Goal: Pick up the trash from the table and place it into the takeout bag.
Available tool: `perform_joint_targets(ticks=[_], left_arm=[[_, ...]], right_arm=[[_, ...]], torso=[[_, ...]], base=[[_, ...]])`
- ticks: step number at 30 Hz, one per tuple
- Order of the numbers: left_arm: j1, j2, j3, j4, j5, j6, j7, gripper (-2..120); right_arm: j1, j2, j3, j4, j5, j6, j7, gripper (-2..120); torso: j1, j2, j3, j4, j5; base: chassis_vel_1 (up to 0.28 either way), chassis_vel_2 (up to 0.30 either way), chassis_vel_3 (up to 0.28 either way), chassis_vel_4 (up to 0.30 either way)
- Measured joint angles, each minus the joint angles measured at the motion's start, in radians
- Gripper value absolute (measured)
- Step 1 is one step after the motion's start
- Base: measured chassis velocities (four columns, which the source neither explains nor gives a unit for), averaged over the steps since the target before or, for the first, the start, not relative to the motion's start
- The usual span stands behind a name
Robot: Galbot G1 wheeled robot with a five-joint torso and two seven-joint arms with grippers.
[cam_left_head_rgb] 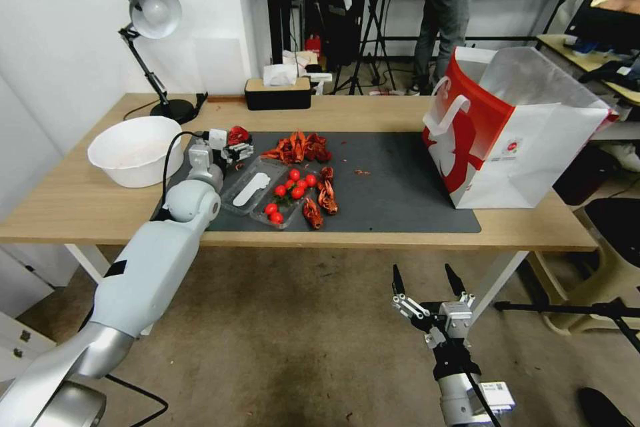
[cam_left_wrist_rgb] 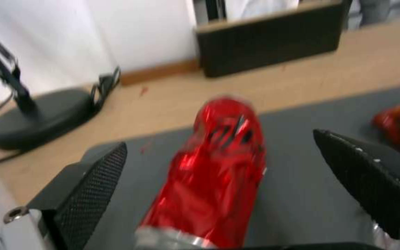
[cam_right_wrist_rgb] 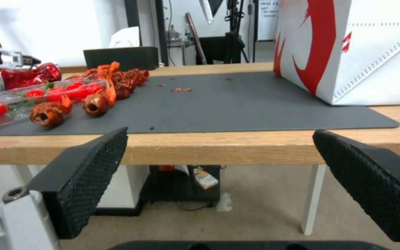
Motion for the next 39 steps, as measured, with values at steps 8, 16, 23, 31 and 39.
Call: perform_joint_targets(ticks=[8, 16, 23, 31, 39], left_arm=[[-0.009, 0.013, -0.006, 0.013, -0.02, 0.069, 0.001, 100], [-0.009, 0.015, -0.007, 0.013, -0.037, 0.08, 0.002, 100], [-0.013, 0.021, -0.017, 0.019, -0.087, 0.135, 0.044, 90], [-0.026, 0.014, -0.015, 0.048, -0.092, 0.161, 0.037, 61], [-0.028, 0.009, -0.016, 0.066, -0.102, 0.151, 0.007, 52]], right_arm=[[0.001, 0.003, -0.003, -0.002, 0.0, 0.0, 0.0, 100], [0.0, 0.003, -0.003, -0.002, 0.0, 0.0, 0.0, 100], [0.0, 0.004, -0.005, -0.002, -0.002, 0.0, 0.001, 100], [0.001, 0.005, -0.006, -0.005, -0.002, 0.001, 0.002, 100], [0.0, 0.007, -0.006, -0.007, -0.003, 0.005, 0.003, 100]], torso=[[0.0, 0.0, 0.0, 0.0, 0.0], [0.0, 0.0, 0.0, 0.0, -0.0001], [0.0, 0.0, 0.0, 0.0, 0.0], [0.0, 0.0, 0.0, -0.0002, 0.0], [0.0, 0.0, 0.0, -0.0001, 0.0]], base=[[0.0, 0.0, 0.0, 0.0], [0.0, 0.0, 0.0, 0.0], [0.0, 0.0, 0.0, 0.0], [0.0, 0.0, 0.0, 0.0], [0.0, 0.0, 0.0, 0.0]])
